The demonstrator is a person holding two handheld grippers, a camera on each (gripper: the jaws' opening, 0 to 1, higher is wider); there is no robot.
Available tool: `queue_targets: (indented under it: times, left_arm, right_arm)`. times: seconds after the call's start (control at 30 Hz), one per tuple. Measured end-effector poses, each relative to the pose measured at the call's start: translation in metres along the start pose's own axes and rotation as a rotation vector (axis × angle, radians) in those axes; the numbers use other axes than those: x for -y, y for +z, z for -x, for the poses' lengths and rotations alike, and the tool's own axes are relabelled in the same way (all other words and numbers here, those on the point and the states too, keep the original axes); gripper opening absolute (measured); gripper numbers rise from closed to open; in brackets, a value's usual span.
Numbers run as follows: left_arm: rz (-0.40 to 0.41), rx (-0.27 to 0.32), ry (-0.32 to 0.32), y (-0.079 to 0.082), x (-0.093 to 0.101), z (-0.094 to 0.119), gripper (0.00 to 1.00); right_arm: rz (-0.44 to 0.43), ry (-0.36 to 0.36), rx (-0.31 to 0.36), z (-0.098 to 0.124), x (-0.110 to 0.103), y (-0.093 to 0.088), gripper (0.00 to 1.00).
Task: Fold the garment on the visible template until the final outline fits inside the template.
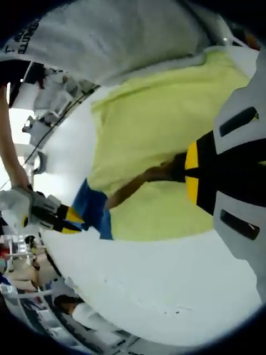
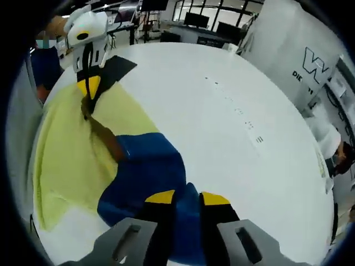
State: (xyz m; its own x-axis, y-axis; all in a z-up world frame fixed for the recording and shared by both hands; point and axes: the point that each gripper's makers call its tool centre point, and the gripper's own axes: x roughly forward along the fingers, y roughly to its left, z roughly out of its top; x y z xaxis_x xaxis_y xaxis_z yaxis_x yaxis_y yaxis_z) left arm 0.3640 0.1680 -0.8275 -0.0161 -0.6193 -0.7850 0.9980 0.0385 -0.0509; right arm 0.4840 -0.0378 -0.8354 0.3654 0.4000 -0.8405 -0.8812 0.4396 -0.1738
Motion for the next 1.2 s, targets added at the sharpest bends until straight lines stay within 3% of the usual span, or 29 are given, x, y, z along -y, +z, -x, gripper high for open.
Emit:
queue_targets:
  times: [0.07, 0.13, 0.37, 0.4, 0.47, 0.5, 0.53, 0.57, 0.6, 0.63, 0.67, 0.77, 0.87, 0.97, 1.0, 1.1, 1.2]
  left_arm:
    - [0.006, 0.007, 0.02, 0.0, -0.004, 0.003, 0.0]
    - [0.026, 0.026, 0.06, 0.0, -0.013, 0.008, 0.0]
    - [0.094, 0.058, 0.164, -0.004, -0.038, 0.02, 0.0]
    - [0.131, 0.062, 0.233, -0.01, -0.053, 0.026, 0.0]
    - [0.167, 0.065, 0.283, -0.015, -0.065, 0.032, 0.0]
    - [0.228, 0.094, 0.36, -0.02, -0.085, 0.043, 0.0]
    - [0.254, 0.106, 0.387, -0.022, -0.091, 0.048, 0.0]
    - [0.317, 0.127, 0.452, -0.029, -0.106, 0.058, 0.0]
    - [0.405, 0.07, 0.563, -0.048, -0.122, 0.07, 0.0]
    - [0.418, 0.047, 0.592, -0.055, -0.127, 0.074, 0.0]
    - [0.449, 0.076, 0.607, -0.058, -0.133, 0.076, 0.0]
    - [0.537, 0.132, 0.611, -0.061, -0.143, 0.076, 0.0]
    - [0.582, 0.136, 0.603, -0.065, -0.151, 0.07, 0.0]
    - [0.632, 0.12, 0.571, -0.067, -0.152, 0.059, 0.0]
    - [0.653, 0.114, 0.565, -0.073, -0.161, 0.052, 0.0]
    - [0.661, 0.102, 0.557, -0.077, -0.165, 0.047, 0.0]
    - [0.665, 0.084, 0.534, -0.08, -0.166, 0.043, 0.0]
  right_arm:
    - [-0.005, 0.001, -0.004, -0.001, -0.003, -0.002, 0.0]
    - [0.015, -0.013, -0.031, -0.004, -0.003, -0.006, 0.0]
    - [-0.013, -0.014, -0.017, -0.007, 0.0, -0.005, 0.0]
    - [-0.078, -0.021, -0.004, -0.006, 0.0, -0.005, 0.0]
    - [-0.143, -0.024, 0.015, -0.005, 0.003, -0.005, 0.0]
    - [-0.275, -0.043, 0.047, -0.001, 0.013, -0.007, 0.0]
    - [-0.321, -0.05, 0.053, 0.0, 0.015, -0.009, 0.0]
    - [-0.367, -0.057, 0.059, 0.002, 0.018, -0.011, 0.0]
    - [-0.467, -0.063, 0.084, 0.007, 0.02, -0.012, 0.0]
    - [-0.502, -0.065, 0.093, 0.005, 0.023, -0.015, 0.0]
    - [-0.577, -0.08, 0.121, 0.007, 0.026, -0.018, 0.0]
    - [-0.667, -0.083, 0.157, 0.009, 0.029, -0.018, 0.0]
    - [-0.634, -0.093, 0.138, 0.008, 0.027, -0.017, 0.0]
    - [-0.665, -0.101, 0.141, 0.005, 0.027, -0.014, 0.0]
    - [-0.678, -0.106, 0.146, 0.004, 0.029, -0.014, 0.0]
    - [-0.683, -0.1, 0.15, 0.002, 0.033, -0.015, 0.0]
    - [-0.615, -0.102, 0.148, 0.002, 0.038, -0.019, 0.0]
